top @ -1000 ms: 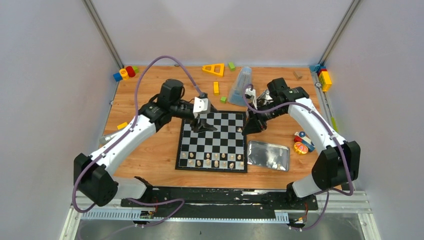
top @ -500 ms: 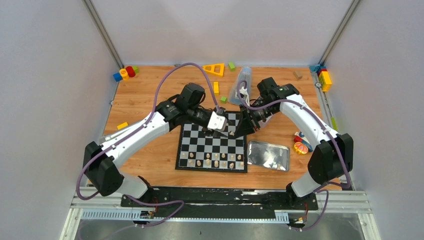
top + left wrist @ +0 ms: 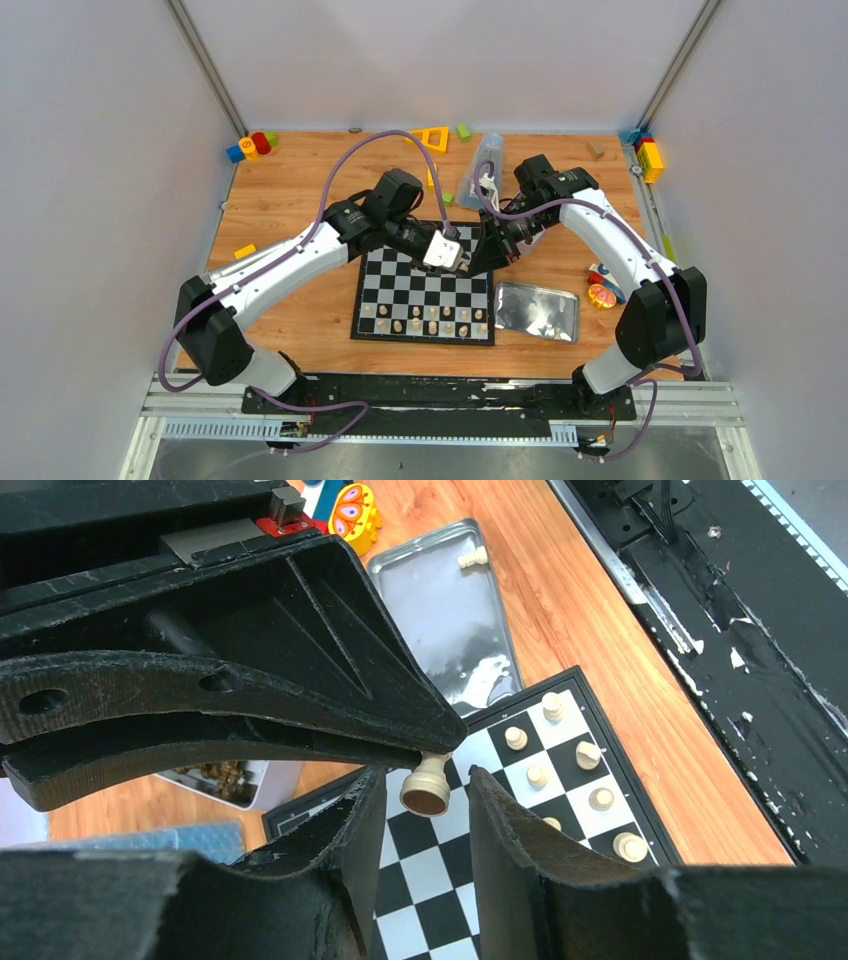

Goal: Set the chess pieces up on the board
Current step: Place the chess piece on the chessboard.

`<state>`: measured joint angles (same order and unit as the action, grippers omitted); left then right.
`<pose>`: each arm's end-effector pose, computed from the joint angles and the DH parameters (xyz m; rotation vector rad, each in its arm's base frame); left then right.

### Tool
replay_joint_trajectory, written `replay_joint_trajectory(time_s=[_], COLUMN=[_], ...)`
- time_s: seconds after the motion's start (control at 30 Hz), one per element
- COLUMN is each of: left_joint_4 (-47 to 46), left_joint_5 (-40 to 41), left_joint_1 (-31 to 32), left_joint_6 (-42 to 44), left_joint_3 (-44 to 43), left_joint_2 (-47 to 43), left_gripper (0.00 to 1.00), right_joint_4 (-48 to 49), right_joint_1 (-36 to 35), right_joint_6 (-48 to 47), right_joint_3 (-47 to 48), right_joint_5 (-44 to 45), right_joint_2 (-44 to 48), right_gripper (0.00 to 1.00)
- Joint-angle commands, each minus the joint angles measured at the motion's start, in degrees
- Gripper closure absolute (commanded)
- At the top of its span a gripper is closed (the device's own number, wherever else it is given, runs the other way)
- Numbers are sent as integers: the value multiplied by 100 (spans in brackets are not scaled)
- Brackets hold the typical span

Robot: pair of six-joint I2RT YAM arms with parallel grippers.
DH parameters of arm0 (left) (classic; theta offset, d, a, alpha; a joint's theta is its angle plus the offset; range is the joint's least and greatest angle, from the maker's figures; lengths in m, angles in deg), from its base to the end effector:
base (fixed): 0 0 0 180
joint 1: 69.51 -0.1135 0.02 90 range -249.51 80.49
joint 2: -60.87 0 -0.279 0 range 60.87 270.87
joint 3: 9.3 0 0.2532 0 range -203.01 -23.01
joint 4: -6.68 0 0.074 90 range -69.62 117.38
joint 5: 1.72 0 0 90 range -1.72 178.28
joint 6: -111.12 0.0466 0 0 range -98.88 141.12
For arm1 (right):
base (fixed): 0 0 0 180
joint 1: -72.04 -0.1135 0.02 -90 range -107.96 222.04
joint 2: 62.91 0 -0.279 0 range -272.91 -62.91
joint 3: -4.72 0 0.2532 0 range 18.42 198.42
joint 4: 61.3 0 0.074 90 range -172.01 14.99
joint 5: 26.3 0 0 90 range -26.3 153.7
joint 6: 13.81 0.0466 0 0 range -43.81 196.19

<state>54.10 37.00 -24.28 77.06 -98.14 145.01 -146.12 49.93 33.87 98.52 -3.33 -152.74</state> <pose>0.1993 -0.2525 0.3418 1.8955 0.9888 -0.9144 0.2492 0.1476 0.3190 -1.3707 1.9396 1.5131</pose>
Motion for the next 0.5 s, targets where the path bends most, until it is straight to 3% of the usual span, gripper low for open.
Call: replay_joint_trajectory(time_s=[0.0, 0.17, 0.27, 0.3, 0.33, 0.47], left_joint_4=[81, 83, 34, -48, -123, -874], left_joint_5=[23, 52, 148, 191, 291, 831], left_joint_1=[43, 48, 47, 47, 47, -19], left_joint_6=[157, 180, 96, -12, -184, -1116], left_joint_3=[-200, -126, -97, -72, -58, 158], left_joint_2=[15, -10, -31, -39, -62, -204], left_gripper=[58, 67, 87, 96, 98, 100], right_joint_4=[-26, -23, -13, 2, 32, 518], right_joint_1=[-39, -41, -32, -33, -26, 195], right_joint_6=[-109, -92, -24, 23, 88, 768], right_joint_3=[173, 218, 286, 329, 378, 563], right_joint_5=[-259, -250, -184, -128, -66, 289], right_joint_2=[21, -19, -33, -27, -14, 191], right_gripper=[98, 98, 97, 95, 93, 75])
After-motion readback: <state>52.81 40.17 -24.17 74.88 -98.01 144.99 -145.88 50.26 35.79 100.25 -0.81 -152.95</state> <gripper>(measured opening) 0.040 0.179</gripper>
